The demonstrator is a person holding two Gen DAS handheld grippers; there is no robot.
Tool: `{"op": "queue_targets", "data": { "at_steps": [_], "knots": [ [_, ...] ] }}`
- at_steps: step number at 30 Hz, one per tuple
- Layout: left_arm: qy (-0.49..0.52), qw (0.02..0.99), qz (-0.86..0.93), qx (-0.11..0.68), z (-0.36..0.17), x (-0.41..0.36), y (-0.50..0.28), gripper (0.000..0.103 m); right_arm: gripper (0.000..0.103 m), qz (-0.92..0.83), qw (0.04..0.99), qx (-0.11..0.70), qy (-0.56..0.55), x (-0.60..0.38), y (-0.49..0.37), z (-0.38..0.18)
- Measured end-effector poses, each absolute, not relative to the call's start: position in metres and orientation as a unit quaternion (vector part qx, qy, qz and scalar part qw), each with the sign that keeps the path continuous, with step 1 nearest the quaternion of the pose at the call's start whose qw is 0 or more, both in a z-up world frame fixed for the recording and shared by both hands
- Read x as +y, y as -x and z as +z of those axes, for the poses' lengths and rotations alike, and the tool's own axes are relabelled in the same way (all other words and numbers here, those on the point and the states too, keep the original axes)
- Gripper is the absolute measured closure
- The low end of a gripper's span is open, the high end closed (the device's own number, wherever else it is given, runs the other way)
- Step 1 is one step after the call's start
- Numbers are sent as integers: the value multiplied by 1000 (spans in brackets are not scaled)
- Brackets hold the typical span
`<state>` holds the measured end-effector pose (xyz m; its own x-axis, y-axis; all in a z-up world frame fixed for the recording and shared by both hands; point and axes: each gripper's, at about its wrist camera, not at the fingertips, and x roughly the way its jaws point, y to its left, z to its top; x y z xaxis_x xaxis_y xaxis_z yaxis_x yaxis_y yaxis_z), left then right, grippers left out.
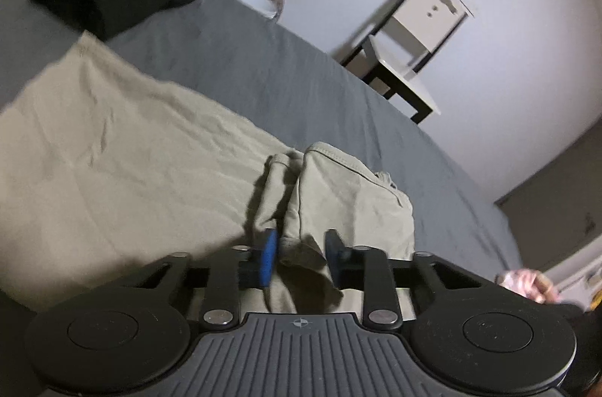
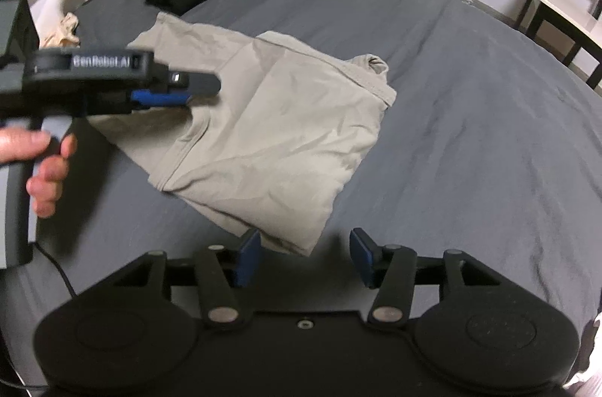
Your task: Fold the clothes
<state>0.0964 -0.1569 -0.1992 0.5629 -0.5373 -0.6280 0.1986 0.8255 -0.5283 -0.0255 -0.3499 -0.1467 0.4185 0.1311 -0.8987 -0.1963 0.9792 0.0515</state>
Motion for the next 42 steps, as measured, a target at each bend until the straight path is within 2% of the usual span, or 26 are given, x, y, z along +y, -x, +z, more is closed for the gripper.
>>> {"op": "queue_targets", "data": {
  "at_steps": [1,4,8,17,20,21,22,24,25,31,34,37,38,40,42],
  "knots": [
    [193,863,-216,414,-198,-156,-95,90,51,97,842,531,30,-350,25,-147],
    [167,871,-220,407,-191,-152,-93,93,51,95,842,531,27,-351,24,-146],
    [159,877,-223,395,-181,-141,-94,93,51,92,842,532,22,-353,23,-146],
    [173,859,-214,432,-195,-130,-105,92,51,89,843,530,20,-359,23,-145],
    [176,863,-212,424,-191,-127,-104,73,50,95,846,524,28,-361,23,-142],
    [179,867,-207,417,-188,-124,-103,57,49,96,847,522,34,-361,23,-141],
    [182,870,-202,411,-185,-122,-103,36,49,96,847,521,38,-362,24,-140],
    [187,878,-191,397,-179,-117,-101,17,47,92,848,521,41,-364,23,-139],
    [192,882,-188,388,-176,-114,-101,14,47,90,848,521,39,-365,23,-139],
    [196,859,-211,423,-177,-125,-131,14,47,84,847,524,29,-367,19,-140],
    [169,846,-215,457,-185,-141,-145,14,46,84,847,524,27,-367,19,-140],
    [133,848,-236,456,-182,-157,-143,16,44,86,847,524,24,-367,20,-140],
    [127,846,-239,459,-180,-162,-143,21,43,87,847,523,23,-368,20,-140],
    [115,844,-239,467,-179,-169,-143,51,42,89,847,524,20,-369,20,-141],
    [122,841,-239,469,-177,-168,-144,64,42,92,845,526,20,-369,20,-142]
  ]
}}
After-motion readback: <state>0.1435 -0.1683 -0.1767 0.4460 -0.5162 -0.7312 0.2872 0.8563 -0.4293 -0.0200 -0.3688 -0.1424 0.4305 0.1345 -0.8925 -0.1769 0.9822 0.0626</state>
